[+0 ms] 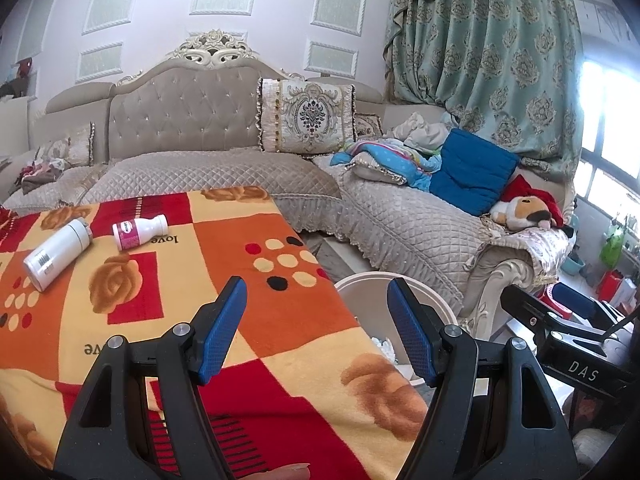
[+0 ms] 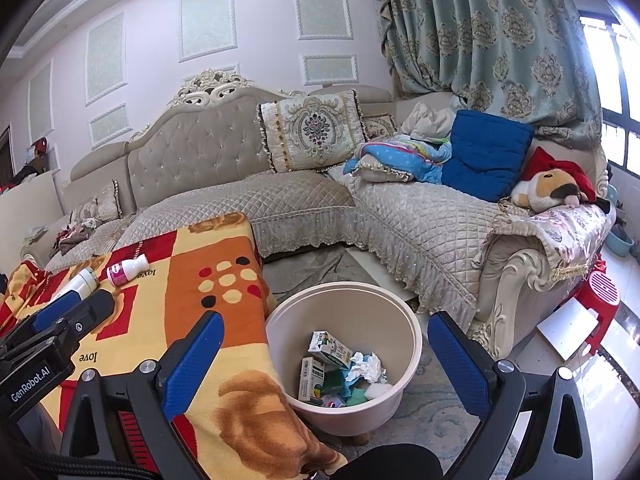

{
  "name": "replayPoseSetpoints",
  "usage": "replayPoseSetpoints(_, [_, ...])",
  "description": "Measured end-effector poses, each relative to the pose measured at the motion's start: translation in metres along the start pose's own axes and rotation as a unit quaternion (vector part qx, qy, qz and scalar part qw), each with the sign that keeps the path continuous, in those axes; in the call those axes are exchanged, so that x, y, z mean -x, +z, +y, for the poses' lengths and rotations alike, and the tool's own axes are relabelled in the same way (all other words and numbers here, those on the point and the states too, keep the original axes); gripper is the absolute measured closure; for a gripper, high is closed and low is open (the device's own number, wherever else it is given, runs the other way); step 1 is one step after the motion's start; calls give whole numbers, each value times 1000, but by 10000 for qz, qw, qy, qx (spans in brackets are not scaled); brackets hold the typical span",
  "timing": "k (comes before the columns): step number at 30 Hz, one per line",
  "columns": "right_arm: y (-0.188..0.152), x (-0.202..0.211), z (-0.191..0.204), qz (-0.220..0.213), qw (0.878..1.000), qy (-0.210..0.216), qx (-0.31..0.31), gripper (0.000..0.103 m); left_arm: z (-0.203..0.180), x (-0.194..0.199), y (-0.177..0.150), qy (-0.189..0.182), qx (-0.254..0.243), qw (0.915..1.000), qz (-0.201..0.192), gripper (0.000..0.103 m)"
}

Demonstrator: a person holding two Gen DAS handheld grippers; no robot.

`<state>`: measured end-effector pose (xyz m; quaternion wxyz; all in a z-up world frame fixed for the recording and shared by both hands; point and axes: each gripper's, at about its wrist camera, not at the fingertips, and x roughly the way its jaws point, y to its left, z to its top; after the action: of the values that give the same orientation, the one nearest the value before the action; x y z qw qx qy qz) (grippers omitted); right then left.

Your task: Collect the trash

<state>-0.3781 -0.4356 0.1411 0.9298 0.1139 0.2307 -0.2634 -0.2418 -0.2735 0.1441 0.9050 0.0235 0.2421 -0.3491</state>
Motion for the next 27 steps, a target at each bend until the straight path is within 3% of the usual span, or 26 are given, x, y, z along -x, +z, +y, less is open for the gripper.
replayPoseSetpoints(27, [0,-3,2,86,9999,1,64,2,2,-1,0,48,-99,9999,-9,31])
